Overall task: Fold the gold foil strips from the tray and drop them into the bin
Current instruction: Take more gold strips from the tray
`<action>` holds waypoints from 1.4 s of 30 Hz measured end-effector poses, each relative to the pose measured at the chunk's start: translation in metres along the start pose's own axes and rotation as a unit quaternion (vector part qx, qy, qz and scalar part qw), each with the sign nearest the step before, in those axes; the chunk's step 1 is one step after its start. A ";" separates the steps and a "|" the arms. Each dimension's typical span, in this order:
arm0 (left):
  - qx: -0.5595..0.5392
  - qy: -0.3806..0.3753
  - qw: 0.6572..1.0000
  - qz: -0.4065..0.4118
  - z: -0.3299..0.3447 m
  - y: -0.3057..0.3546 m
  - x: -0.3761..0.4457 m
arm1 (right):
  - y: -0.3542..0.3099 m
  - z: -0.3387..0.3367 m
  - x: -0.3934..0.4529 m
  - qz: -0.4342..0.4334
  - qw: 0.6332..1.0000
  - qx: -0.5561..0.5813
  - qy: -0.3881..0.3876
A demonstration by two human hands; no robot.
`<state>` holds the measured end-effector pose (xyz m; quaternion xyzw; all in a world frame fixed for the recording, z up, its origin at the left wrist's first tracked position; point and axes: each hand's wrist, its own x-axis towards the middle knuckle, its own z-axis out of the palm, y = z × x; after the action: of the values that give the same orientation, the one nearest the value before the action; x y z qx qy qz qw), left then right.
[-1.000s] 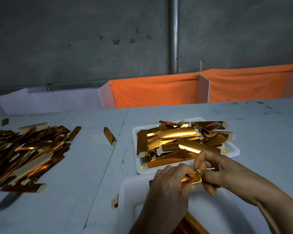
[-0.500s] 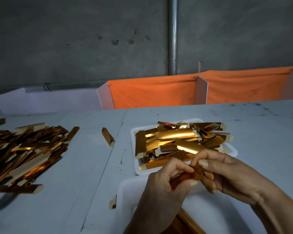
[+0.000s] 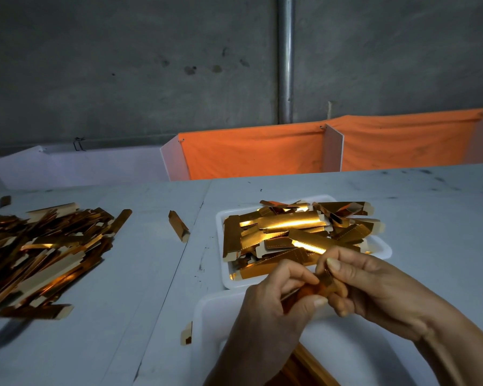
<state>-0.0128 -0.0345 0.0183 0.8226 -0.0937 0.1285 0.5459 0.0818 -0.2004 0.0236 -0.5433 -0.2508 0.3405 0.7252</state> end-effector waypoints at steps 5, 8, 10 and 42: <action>-0.014 -0.022 1.000 0.015 -0.002 0.000 0.000 | -0.003 0.000 -0.001 0.008 1.000 0.010 -0.007; -0.005 -0.024 0.999 0.028 -0.002 -0.001 0.000 | -0.002 0.002 0.000 0.004 0.999 -0.031 0.008; 0.005 -0.024 0.999 0.031 -0.001 -0.002 0.000 | -0.001 0.002 0.000 0.009 0.998 -0.066 0.022; 0.277 0.114 0.953 0.052 0.020 -0.017 0.004 | 0.002 0.012 0.003 0.005 0.948 -0.291 0.127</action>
<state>-0.0022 -0.0461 -0.0029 0.9154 -0.0343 0.2709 0.2958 0.0747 -0.1905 0.0245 -0.7707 -0.2418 0.1845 0.5599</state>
